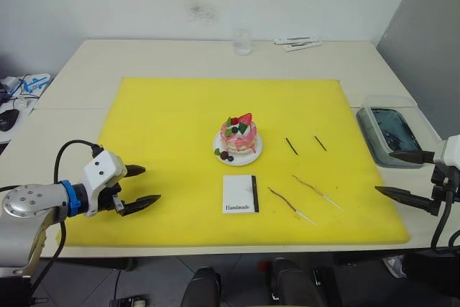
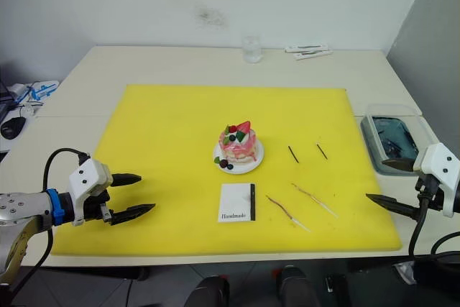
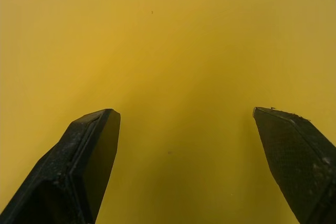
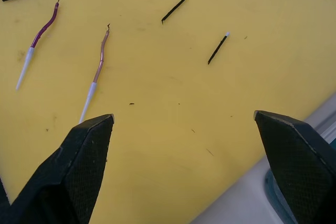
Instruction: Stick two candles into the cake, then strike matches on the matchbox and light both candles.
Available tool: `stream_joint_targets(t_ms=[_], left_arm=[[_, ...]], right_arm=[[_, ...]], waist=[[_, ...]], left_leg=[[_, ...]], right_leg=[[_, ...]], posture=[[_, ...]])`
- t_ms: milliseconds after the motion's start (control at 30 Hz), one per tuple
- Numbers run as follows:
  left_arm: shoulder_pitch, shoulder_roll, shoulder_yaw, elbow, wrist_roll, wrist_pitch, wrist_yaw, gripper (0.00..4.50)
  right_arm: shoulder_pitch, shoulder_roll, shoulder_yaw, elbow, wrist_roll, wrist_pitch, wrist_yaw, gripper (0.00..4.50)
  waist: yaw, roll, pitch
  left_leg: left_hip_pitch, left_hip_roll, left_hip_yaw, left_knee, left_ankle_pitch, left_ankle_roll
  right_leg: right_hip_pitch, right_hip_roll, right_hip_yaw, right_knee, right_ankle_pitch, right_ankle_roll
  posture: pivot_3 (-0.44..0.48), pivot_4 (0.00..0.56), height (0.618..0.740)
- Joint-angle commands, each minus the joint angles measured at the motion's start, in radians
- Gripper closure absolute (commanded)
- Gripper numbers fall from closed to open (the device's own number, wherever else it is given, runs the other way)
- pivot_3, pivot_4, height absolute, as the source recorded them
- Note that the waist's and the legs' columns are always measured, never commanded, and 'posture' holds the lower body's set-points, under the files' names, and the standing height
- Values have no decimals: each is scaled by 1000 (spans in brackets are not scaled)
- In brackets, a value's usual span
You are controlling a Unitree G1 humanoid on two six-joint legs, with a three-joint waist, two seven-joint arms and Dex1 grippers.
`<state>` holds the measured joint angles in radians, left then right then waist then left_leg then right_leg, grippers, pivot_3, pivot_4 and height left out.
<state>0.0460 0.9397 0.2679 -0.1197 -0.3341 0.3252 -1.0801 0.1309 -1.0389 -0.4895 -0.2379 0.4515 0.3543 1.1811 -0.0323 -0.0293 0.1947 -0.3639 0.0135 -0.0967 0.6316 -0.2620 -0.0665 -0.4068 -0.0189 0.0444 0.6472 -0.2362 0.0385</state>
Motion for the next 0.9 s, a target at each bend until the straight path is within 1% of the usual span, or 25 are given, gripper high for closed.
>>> stream_joint_targets(t_ms=[33, 333, 600, 767, 900], left_arm=[[-12, 29, 23, -24, -12, 19, -1, 31], [-62, 26, 18, 31, 2, -22, -4, 31], [-36, 43, 36, 15, -50, 7, -76, 31], [-11, 59, 36, 21, -34, -16, -104, 31], [-7, 51, 44, 21, -47, -11, -102, 31]], right_arm=[[-6, -11, -17, -13, -1, -21, 9, 0], [-7, -5, -5, -15, -4, -24, 6, 0], [-17, -8, 9, -8, -4, -34, 5, 0], [-17, -10, 10, -7, -3, -36, 4, 0], [-22, -8, 17, 1, -6, -41, 3, 0]], waist=[[0, 0, 0], [0, 0, 0], [0, 0, 0], [0, 0, 0], [0, 0, 0]], left_leg=[[0, 0, 0, 0, 0, 0], [0, 0, 0, 0, 0, 0], [0, 0, 0, 0, 0, 0], [0, 0, 0, 0, 0, 0], [0, 0, 0, 0, 0, 0]], right_leg=[[0, 0, 0, 0, 0, 0], [0, 0, 0, 0, 0, 0], [0, 0, 0, 0, 1, 1], [0, 0, 0, 0, 0, 0], [0, 0, 0, 0, 0, 0]], posture=[[0, 150, 740], [0, 150, 740], [0, 150, 740], [0, 150, 740], [0, 150, 740]])
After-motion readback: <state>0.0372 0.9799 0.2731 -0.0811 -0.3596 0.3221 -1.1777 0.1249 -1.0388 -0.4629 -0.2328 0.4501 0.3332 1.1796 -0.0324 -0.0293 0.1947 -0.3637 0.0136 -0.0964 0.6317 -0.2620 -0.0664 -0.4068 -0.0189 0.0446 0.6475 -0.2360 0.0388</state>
